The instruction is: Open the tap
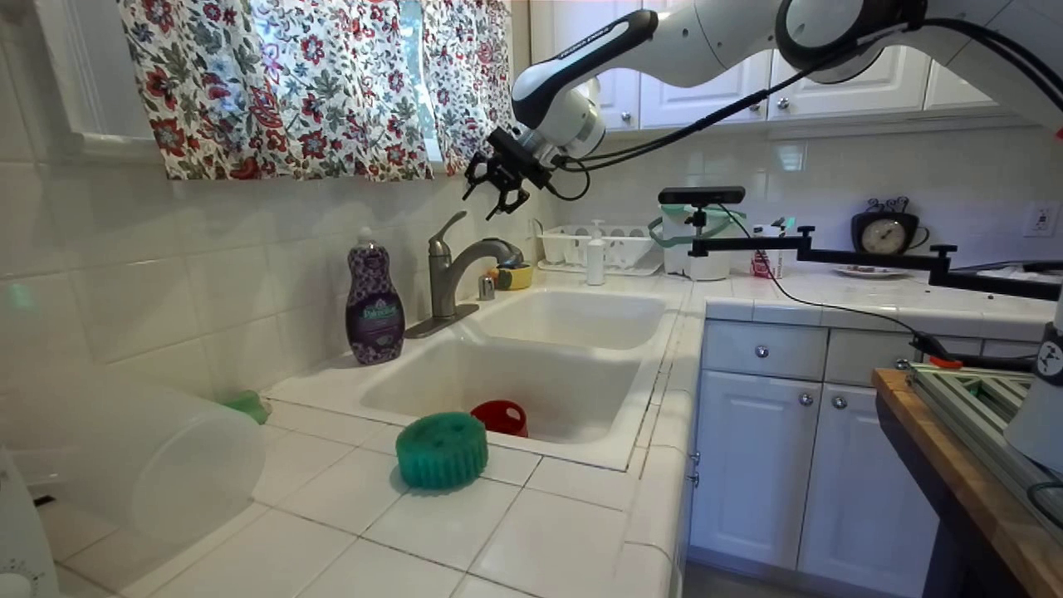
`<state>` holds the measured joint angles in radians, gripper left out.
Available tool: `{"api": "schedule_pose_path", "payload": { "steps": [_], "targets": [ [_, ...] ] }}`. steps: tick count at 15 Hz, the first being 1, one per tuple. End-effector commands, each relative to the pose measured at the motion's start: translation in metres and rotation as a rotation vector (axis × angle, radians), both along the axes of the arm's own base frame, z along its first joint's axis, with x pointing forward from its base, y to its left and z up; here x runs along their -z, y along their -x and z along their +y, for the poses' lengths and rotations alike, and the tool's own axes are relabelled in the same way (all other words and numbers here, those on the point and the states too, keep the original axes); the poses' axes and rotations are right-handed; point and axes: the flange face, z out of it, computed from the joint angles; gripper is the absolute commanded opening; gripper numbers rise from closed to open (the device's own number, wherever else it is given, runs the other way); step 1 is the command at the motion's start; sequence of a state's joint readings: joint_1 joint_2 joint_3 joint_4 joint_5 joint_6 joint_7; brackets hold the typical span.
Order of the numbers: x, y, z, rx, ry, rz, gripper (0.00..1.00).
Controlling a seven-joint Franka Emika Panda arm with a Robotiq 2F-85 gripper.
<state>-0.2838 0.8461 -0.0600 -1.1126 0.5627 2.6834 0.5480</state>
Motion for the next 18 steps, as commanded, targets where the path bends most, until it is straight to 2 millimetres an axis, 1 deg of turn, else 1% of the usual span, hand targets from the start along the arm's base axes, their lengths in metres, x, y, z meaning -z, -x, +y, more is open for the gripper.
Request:
{"api": "schedule_pose_path", "payload": {
  "steps": [1,2,3,5,6,7,8,9,10,12,13,14,15,16,17,18],
  "targets": [
    [0.012,-0.001,0.006,0.019,-0.019,-0.061,0.85],
    [0.016,-0.003,0.009,0.020,-0.024,-0.077,0.83],
    [0.020,-0.005,0.012,0.021,-0.024,-0.091,0.78],
    [0.026,-0.009,0.017,0.018,-0.022,-0.113,0.65],
    [0.029,-0.011,0.019,0.015,-0.011,-0.122,0.66],
    [0.030,-0.011,0.021,0.012,0.000,-0.129,0.58],
    [0.030,-0.012,0.022,0.011,0.010,-0.137,0.58],
    [0.030,-0.012,0.023,0.010,0.022,-0.144,0.60],
    [0.029,-0.012,0.024,0.007,0.032,-0.150,0.58],
    [0.023,-0.012,0.024,0.007,0.053,-0.164,0.62],
    [0.022,-0.012,0.023,0.010,0.060,-0.171,0.63],
    [0.020,-0.012,0.022,0.012,0.065,-0.175,0.61],
    [0.019,-0.012,0.022,0.017,0.071,-0.180,0.65],
    [0.018,-0.011,0.021,0.021,0.074,-0.184,0.61],
    [0.018,-0.011,0.020,0.025,0.076,-0.187,0.52],
    [0.018,-0.011,0.020,0.026,0.078,-0.188,0.38]
  ]
}}
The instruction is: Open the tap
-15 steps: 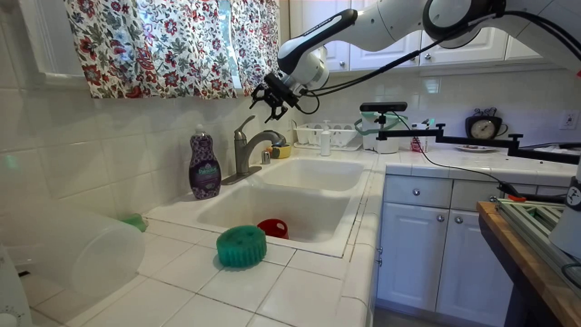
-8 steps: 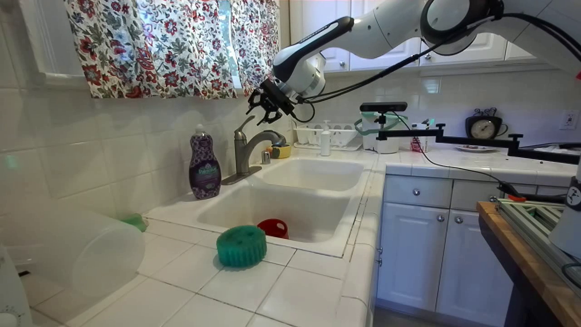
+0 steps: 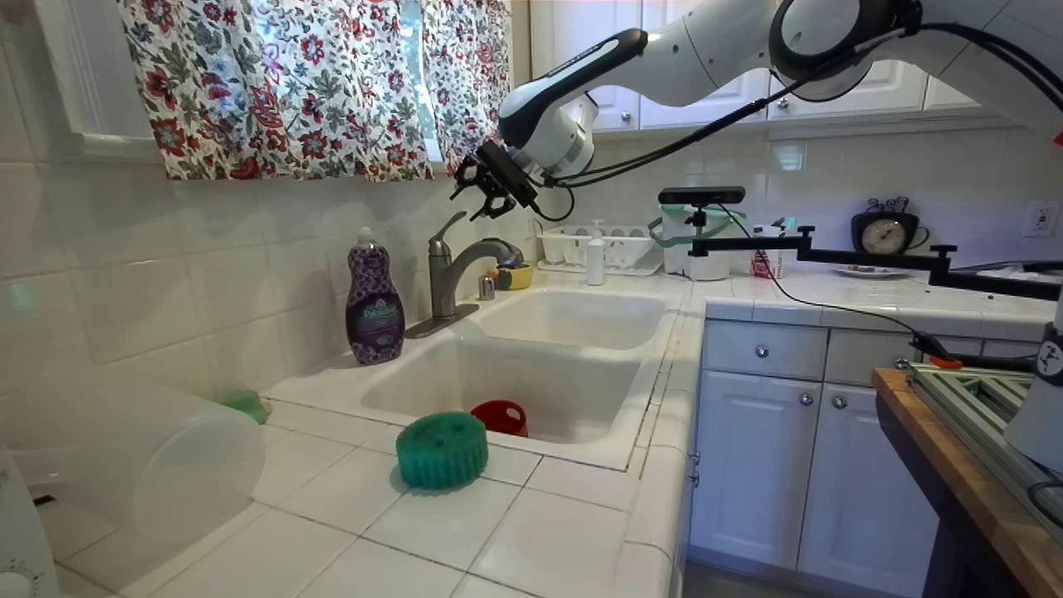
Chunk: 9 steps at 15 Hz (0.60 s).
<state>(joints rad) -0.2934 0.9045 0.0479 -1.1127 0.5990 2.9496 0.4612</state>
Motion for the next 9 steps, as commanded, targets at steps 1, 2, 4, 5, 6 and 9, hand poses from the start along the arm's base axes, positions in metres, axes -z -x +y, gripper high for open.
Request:
{"api": "schedule_pose_path", "payload": {
  "steps": [1,2,4,5,6,9],
  "targets": [
    [-0.0007,-0.0009,-0.0023,-0.006,0.019,-0.019,0.29],
    [-0.0007,-0.0012,-0.0021,-0.009,0.020,-0.019,0.21],
    [0.0001,-0.0015,-0.0021,-0.015,0.024,-0.017,0.05],
    [0.0007,-0.0017,-0.0024,-0.018,0.026,-0.015,0.00],
    [0.0005,-0.0017,-0.0027,-0.019,0.028,-0.015,0.00],
    [-0.0014,-0.0018,-0.0046,-0.012,0.020,-0.003,0.00]
  ]
}}
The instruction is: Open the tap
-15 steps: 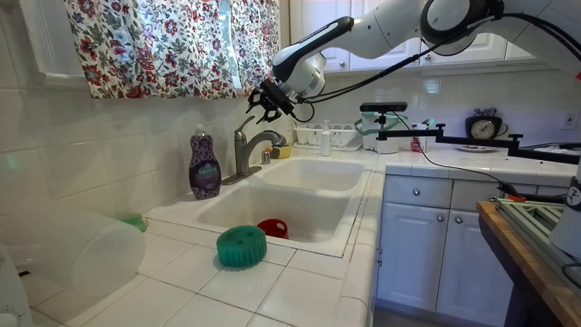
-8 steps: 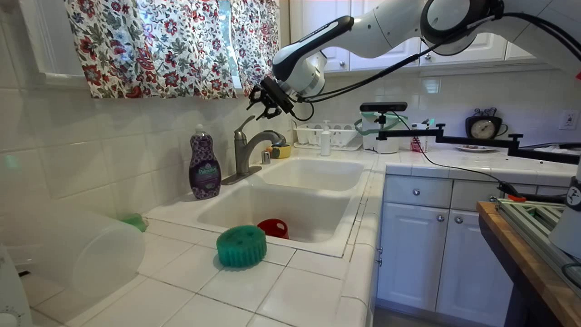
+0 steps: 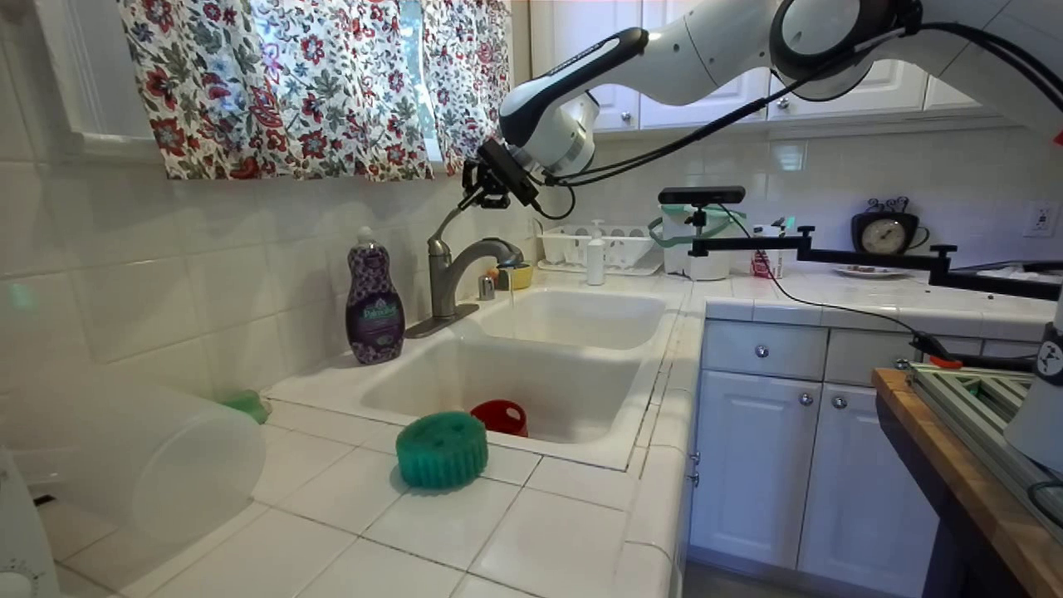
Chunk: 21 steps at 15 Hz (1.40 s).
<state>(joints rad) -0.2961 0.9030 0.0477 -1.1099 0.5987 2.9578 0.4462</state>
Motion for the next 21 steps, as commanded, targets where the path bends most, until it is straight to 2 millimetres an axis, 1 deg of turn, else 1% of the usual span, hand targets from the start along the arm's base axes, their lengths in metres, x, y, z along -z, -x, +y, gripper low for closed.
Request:
{"api": "schedule_pose_path", "payload": {
  "steps": [1,4,5,6,7,9,11,13,15,16,19,21],
  "targets": [
    [0.002,-0.003,-0.002,-0.017,0.004,0.011,0.00],
    [-0.006,-0.006,-0.002,-0.055,0.018,0.075,0.00],
    [-0.011,-0.007,-0.002,-0.070,0.027,0.091,0.00],
    [-0.018,-0.007,-0.002,-0.093,0.029,0.145,0.00],
    [-0.029,-0.009,-0.001,-0.113,0.053,0.181,0.00],
    [-0.062,-0.014,0.003,-0.145,0.118,0.213,0.00],
    [-0.102,-0.016,0.011,-0.167,0.179,0.214,0.00],
    [-0.129,-0.017,0.020,-0.192,0.221,0.220,0.00],
    [-0.135,-0.017,0.026,-0.204,0.219,0.247,0.00],
    [-0.132,-0.015,0.025,-0.203,0.203,0.275,0.00],
    [-0.116,-0.011,0.015,-0.179,0.163,0.341,0.00],
    [-0.113,-0.004,0.008,-0.197,0.162,0.406,0.00]
  ]
}}
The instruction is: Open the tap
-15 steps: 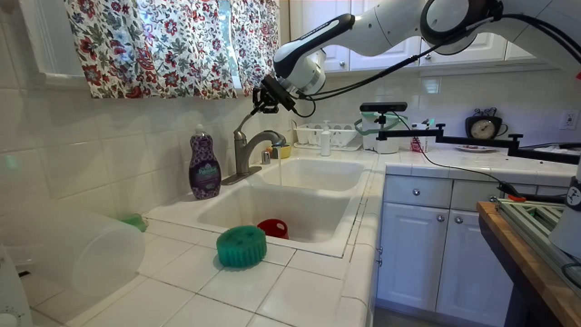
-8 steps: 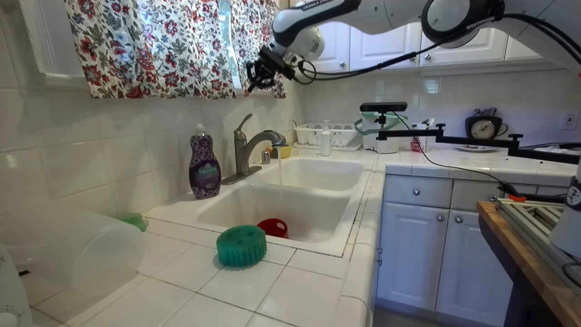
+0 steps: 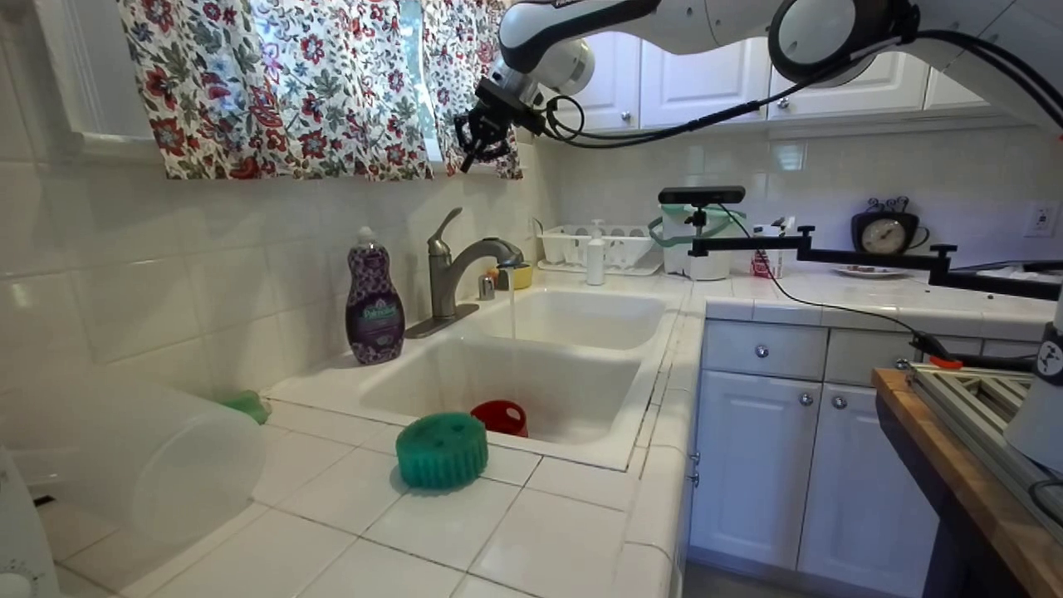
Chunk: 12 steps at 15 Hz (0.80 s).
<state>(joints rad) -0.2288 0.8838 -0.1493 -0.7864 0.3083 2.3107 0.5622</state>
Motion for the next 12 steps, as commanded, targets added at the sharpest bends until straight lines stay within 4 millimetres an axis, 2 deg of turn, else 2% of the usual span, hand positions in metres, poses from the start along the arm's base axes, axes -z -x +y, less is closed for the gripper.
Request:
{"api": "schedule_pose_path", "payload": {
  "steps": [1,6,9,12],
  "targets": [
    [-0.002,0.010,-0.008,-0.018,0.001,0.106,0.00],
    [-0.021,0.040,0.005,-0.217,-0.039,0.338,0.00],
    [-0.038,0.061,0.020,-0.343,-0.069,0.454,0.00],
    [-0.044,0.081,0.040,-0.464,-0.093,0.580,0.00]
  ]
}}
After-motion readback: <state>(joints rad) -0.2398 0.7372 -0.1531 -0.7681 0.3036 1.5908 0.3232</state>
